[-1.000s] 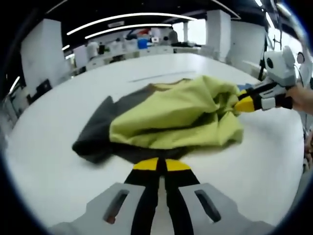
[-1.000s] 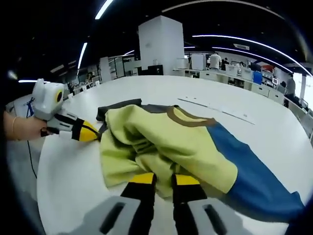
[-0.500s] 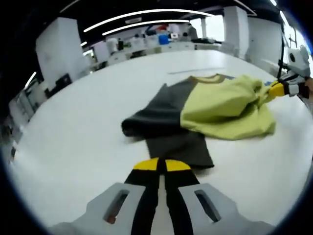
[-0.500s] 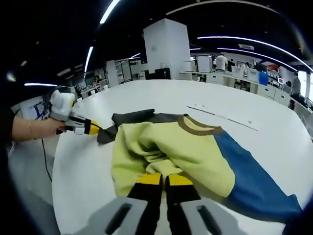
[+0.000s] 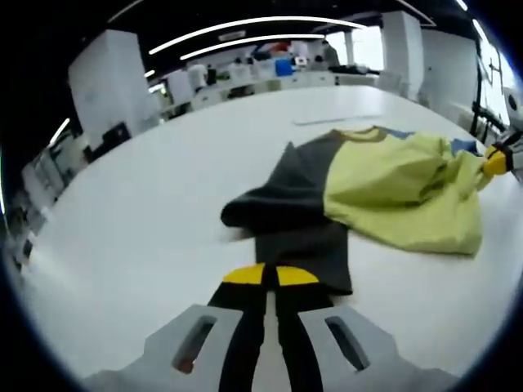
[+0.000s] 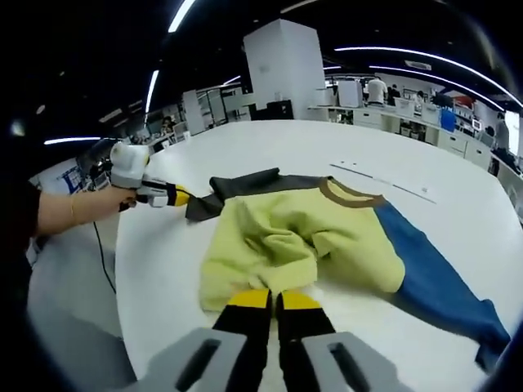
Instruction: Fold the garment on the visible template until the final outline fits inside the template.
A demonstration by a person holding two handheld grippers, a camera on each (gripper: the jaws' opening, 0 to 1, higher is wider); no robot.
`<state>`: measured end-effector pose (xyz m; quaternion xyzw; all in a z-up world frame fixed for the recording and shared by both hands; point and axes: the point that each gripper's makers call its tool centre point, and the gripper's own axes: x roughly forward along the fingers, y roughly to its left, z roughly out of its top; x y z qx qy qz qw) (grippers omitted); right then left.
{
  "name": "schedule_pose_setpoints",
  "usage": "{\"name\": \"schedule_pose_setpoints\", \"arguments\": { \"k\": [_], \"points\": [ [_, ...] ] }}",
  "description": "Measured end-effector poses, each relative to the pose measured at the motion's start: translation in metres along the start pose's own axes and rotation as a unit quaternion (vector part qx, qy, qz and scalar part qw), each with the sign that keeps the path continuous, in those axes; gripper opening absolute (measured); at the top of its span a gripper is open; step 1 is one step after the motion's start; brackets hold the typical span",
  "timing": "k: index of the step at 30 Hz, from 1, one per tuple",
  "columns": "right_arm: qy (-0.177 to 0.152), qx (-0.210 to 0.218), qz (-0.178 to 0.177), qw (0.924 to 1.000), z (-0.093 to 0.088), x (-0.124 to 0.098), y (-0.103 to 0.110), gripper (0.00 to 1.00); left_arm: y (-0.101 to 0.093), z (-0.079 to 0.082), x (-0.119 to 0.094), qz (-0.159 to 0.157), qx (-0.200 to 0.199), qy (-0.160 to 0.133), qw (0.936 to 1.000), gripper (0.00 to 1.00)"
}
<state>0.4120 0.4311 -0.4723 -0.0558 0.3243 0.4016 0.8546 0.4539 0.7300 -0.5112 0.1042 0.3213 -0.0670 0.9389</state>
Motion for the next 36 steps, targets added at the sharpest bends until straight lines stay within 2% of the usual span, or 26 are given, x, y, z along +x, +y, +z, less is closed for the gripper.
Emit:
{"name": "schedule_pose_setpoints", "arguments": {
  "k": [12, 20, 26, 29, 36],
  "points": [
    [0.013, 0.013, 0.027, 0.9995, -0.023, -0.02, 0.035, 0.0, 0.016, 0.001, -0.013, 0.01, 0.006, -0.007, 0.9999, 0.0],
    [0.038, 0.013, 0.048, 0.998, -0.047, -0.025, 0.061, 0.0, 0.026, -0.007, -0.018, 0.017, -0.005, -0.002, 0.9998, 0.0],
    [0.051, 0.027, 0.051, 0.997, -0.063, -0.02, 0.069, 0.0, 0.022, -0.013, -0.02, 0.014, 0.01, 0.006, 0.9998, 0.02],
    [0.055, 0.031, 0.05, 0.9968, -0.067, -0.018, 0.072, 0.0, 0.019, -0.012, -0.024, 0.014, 0.018, 0.003, 0.9997, 0.07],
    [0.044, 0.038, 0.044, 0.9973, -0.063, -0.02, 0.072, 0.0, 0.003, -0.004, -0.036, -0.01, 0.034, -0.016, 0.9992, 0.16]
  ]
}}
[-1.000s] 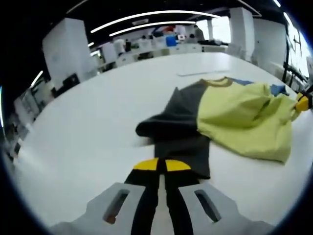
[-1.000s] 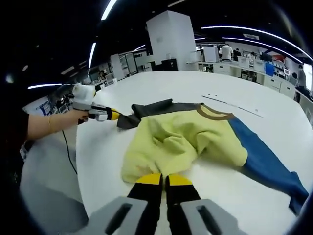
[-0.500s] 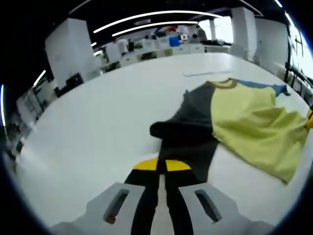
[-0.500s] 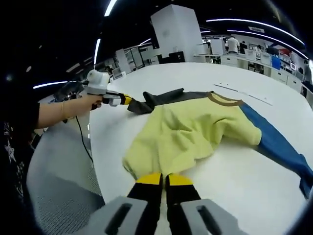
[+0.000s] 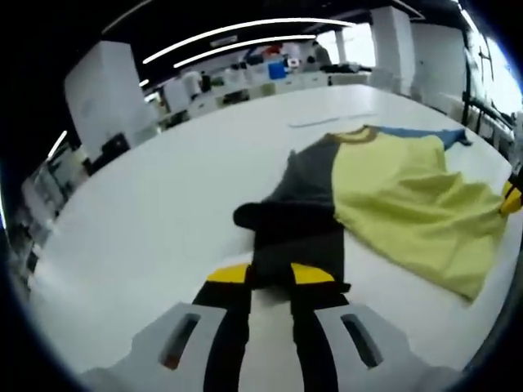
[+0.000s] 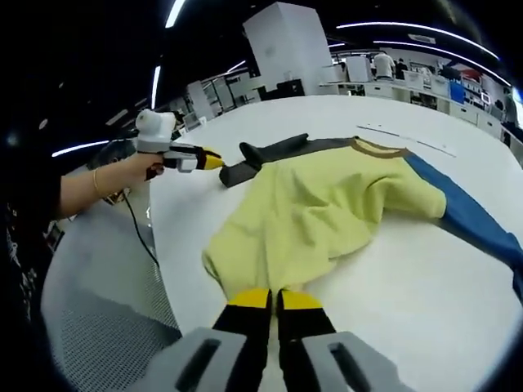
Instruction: Fold the garment on the visible template until the final outline fits inside the template.
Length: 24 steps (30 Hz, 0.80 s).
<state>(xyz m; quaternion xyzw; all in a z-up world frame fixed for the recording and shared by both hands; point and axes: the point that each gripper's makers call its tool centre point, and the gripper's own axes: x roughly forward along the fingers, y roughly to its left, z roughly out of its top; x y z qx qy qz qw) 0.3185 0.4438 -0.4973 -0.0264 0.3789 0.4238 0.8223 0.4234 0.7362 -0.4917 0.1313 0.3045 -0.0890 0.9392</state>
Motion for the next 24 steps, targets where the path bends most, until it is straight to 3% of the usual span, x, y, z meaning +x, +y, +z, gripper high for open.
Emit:
{"name": "schedule_pose_setpoints", "arguments": {
  "k": [9, 12, 17, 24],
  "points": [
    [-0.018, 0.008, -0.003, 0.9998, 0.006, -0.002, 0.0, 0.0, -0.056, 0.022, -0.02, -0.094, 0.027, -0.03, 0.9947, 0.23],
    [-0.02, 0.01, -0.003, 0.9998, 0.006, -0.002, 0.0, 0.0, -0.078, 0.031, -0.027, -0.137, 0.022, -0.044, 0.9894, 0.24],
    [-0.024, 0.016, -0.003, 0.9996, 0.007, -0.003, 0.001, 0.0, -0.106, 0.039, -0.037, -0.182, 0.029, -0.056, 0.9813, 0.27],
    [-0.027, 0.021, -0.004, 0.9994, 0.007, -0.003, 0.0, 0.0, -0.151, 0.04, -0.052, -0.264, 0.064, -0.059, 0.9606, 0.29]
  ]
}}
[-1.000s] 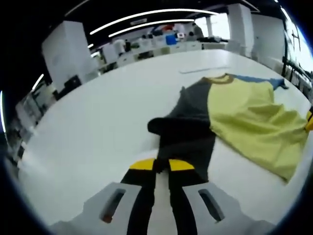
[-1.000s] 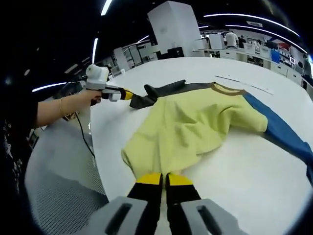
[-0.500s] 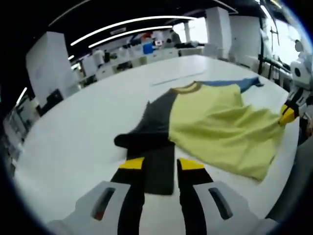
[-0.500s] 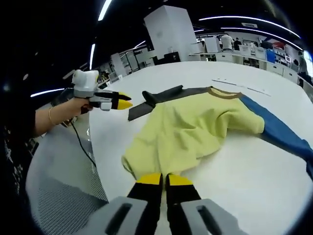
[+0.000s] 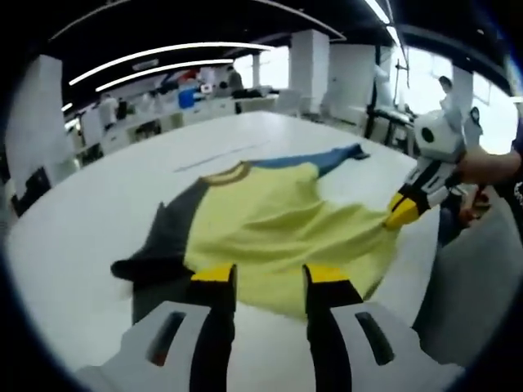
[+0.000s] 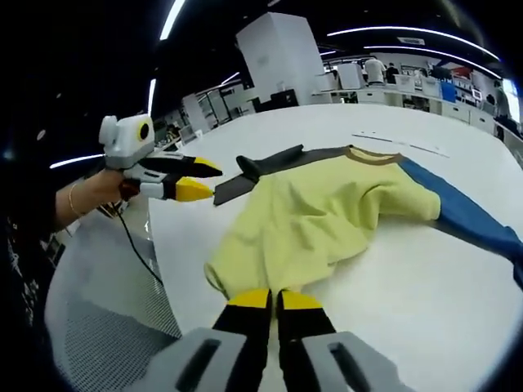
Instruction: Fold the garment on the visible template until the final outline fits inside the template.
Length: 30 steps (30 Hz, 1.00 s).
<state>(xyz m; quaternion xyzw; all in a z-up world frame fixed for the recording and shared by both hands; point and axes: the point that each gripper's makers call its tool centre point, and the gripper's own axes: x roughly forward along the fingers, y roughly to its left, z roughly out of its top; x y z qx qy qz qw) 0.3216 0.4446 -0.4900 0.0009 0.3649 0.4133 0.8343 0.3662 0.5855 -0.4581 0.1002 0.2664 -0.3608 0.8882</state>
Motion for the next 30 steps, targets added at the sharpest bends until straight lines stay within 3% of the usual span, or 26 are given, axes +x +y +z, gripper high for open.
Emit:
{"name": "schedule_pose_setpoints", "arguments": {
  "k": [4, 6, 8, 10, 12, 17, 21, 25, 28, 30],
  "points": [
    [-0.002, 0.001, 0.0, 1.0, 0.001, 0.0, 0.001, 0.0, -0.031, -0.002, 0.007, -0.055, 0.039, 0.002, 0.9977, 0.29],
    [-0.004, 0.0, 0.001, 1.0, 0.001, 0.0, 0.001, 0.0, -0.046, -0.005, 0.012, -0.084, 0.032, -0.002, 0.996, 0.28],
    [-0.003, 0.001, 0.002, 1.0, 0.001, 0.0, 0.001, 0.0, -0.051, -0.009, 0.016, -0.088, 0.043, 0.009, 0.9952, 0.29],
    [-0.005, 0.001, 0.002, 1.0, 0.002, 0.0, 0.001, 0.0, -0.061, -0.018, 0.02, -0.101, 0.093, 0.035, 0.9899, 0.29],
    [-0.007, 0.004, 0.004, 1.0, 0.002, -0.001, 0.001, 0.0, -0.07, -0.021, 0.023, -0.112, 0.093, 0.038, 0.9885, 0.29],
    [-0.012, 0.014, 0.006, 0.9998, 0.001, -0.001, 0.001, 0.0, -0.079, -0.034, 0.03, -0.121, 0.106, 0.06, 0.9852, 0.27],
    [-0.01, 0.016, 0.008, 0.9998, -0.001, 0.0, 0.001, 0.0, -0.083, -0.053, 0.035, -0.121, 0.136, 0.095, 0.9786, 0.25],
    [-0.006, 0.011, 0.011, 0.9999, -0.002, 0.001, 0.001, 0.0, -0.084, -0.062, 0.037, -0.117, 0.153, 0.106, 0.9755, 0.21],
    [-0.006, 0.009, 0.012, 0.9999, -0.002, 0.001, 0.001, 0.0, -0.086, -0.065, 0.037, -0.119, 0.167, 0.112, 0.9722, 0.09],
    [-0.008, 0.007, 0.014, 0.9998, -0.001, 0.0, 0.001, 0.0, -0.085, -0.064, 0.039, -0.113, 0.147, 0.108, 0.9767, 0.04]
  ]
}}
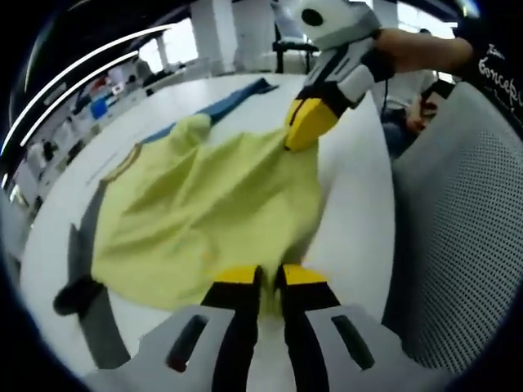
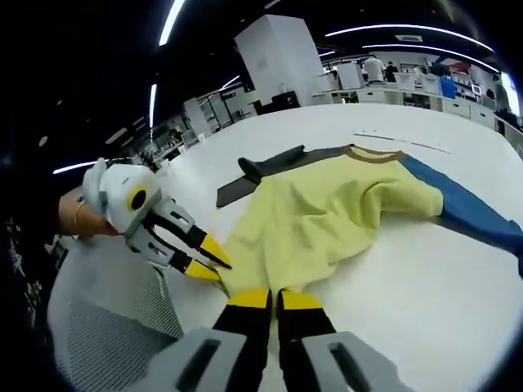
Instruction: Fold the garment on the visible template until the final outline fits inside the template.
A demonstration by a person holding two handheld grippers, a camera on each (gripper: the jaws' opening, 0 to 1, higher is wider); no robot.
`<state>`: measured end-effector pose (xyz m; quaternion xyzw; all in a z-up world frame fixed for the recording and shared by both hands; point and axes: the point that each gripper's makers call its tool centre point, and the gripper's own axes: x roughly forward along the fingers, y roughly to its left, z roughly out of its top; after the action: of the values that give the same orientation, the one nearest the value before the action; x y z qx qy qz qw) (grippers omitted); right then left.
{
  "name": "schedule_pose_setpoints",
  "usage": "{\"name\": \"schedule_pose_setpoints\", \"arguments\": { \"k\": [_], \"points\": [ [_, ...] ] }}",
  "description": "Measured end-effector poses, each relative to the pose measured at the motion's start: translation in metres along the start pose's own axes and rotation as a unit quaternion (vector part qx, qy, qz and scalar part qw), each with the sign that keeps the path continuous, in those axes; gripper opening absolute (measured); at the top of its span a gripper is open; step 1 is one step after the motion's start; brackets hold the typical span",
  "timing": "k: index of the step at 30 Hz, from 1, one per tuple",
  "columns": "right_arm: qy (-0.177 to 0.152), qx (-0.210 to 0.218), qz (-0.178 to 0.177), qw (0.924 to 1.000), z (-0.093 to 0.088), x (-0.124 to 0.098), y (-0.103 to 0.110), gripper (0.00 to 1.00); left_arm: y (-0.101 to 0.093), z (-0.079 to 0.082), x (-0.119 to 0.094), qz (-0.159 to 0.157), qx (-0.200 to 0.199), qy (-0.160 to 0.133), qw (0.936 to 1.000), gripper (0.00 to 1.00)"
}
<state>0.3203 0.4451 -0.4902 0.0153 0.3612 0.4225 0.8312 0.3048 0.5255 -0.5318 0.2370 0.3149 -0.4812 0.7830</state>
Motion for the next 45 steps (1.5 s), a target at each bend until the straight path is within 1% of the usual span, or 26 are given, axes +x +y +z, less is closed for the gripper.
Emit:
{"name": "schedule_pose_setpoints", "arguments": {
  "k": [3, 4, 5, 7, 11, 13, 15, 18, 19, 22, 24, 25, 28, 30, 36, 40, 42, 45],
  "points": [
    [-0.009, -0.006, 0.008, 0.9999, 0.005, -0.002, 0.002, 0.0, 0.006, 0.003, -0.001, 0.007, -0.009, -0.006, 0.9999, 0.0],
    [-0.019, -0.011, 0.014, 0.9997, 0.01, -0.002, 0.004, 0.0, 0.007, 0.005, -0.003, 0.008, -0.011, -0.009, 0.9999, 0.0],
    [-0.028, -0.017, 0.014, 0.9994, 0.016, -0.004, 0.004, 0.0, 0.009, 0.01, -0.006, 0.01, -0.019, -0.017, 0.9996, 0.0],
    [-0.039, -0.025, 0.012, 0.9989, 0.023, -0.006, 0.003, 0.0, 0.015, 0.018, -0.011, 0.018, -0.022, -0.032, 0.9991, 0.0],
    [-0.066, -0.039, 0.011, 0.997, 0.044, -0.007, -0.001, 0.0, 0.031, 0.035, -0.023, 0.036, -0.041, -0.061, 0.9966, 0.0],
    [-0.08, -0.045, 0.011, 0.9957, 0.057, -0.007, -0.004, 0.0, 0.042, 0.045, -0.032, 0.05, -0.049, -0.078, 0.9945, 0.0],
    [-0.094, -0.047, 0.009, 0.9945, 0.07, -0.006, -0.007, 0.0, 0.053, 0.054, -0.039, 0.063, -0.047, -0.09, 0.9929, 0.0],
    [-0.111, -0.056, -0.006, 0.9923, 0.088, -0.003, -0.018, 0.0, 0.073, 0.066, -0.048, 0.088, -0.045, -0.103, 0.9897, 0.0],
    [-0.117, -0.052, -0.015, 0.9917, 0.095, -0.001, -0.023, 0.0, 0.082, 0.071, -0.051, 0.099, -0.047, -0.112, 0.9877, 0.0],
    [-0.13, -0.042, -0.023, 0.9903, 0.113, 0.006, -0.033, 0.0, 0.099, 0.079, -0.057, 0.121, -0.059, -0.127, 0.9827, 0.0],
    [-0.138, -0.032, -0.026, 0.9895, 0.124, 0.011, -0.038, 0.0, 0.109, 0.084, -0.059, 0.129, -0.064, -0.135, 0.9803, 0.0],
    [-0.14, -0.03, -0.027, 0.9894, 0.125, 0.012, -0.04, 0.0, 0.116, 0.087, -0.06, 0.137, -0.069, -0.139, 0.9783, 0.0],
    [-0.143, -0.023, -0.033, 0.9889, 0.134, 0.019, -0.048, 0.0, 0.128, 0.091, -0.061, 0.153, -0.073, -0.144, 0.9749, 0.0],
    [-0.147, -0.015, -0.036, 0.9884, 0.141, 0.024, -0.054, 0.0, 0.14, 0.093, -0.061, 0.169, -0.085, -0.151, 0.9705, 0.0],
    [-0.157, 0.003, -0.052, 0.9862, 0.155, 0.033, -0.072, 0.0, 0.166, 0.092, -0.058, 0.188, -0.11, -0.156, 0.9635, 0.0],
    [-0.154, 0.014, -0.062, 0.9859, 0.159, 0.044, -0.083, 0.0, 0.179, 0.09, -0.05, 0.193, -0.122, -0.155, 0.9612, 0.0],
    [-0.146, 0.016, -0.071, 0.9865, 0.159, 0.051, -0.088, 0.0, 0.181, 0.089, -0.046, 0.194, -0.124, -0.152, 0.9612, 0.0],
    [-0.136, 0.024, -0.078, 0.9873, 0.156, 0.059, -0.096, 0.0, 0.19, 0.083, -0.035, 0.193, -0.133, -0.142, 0.9618, 0.0]
  ]
}}
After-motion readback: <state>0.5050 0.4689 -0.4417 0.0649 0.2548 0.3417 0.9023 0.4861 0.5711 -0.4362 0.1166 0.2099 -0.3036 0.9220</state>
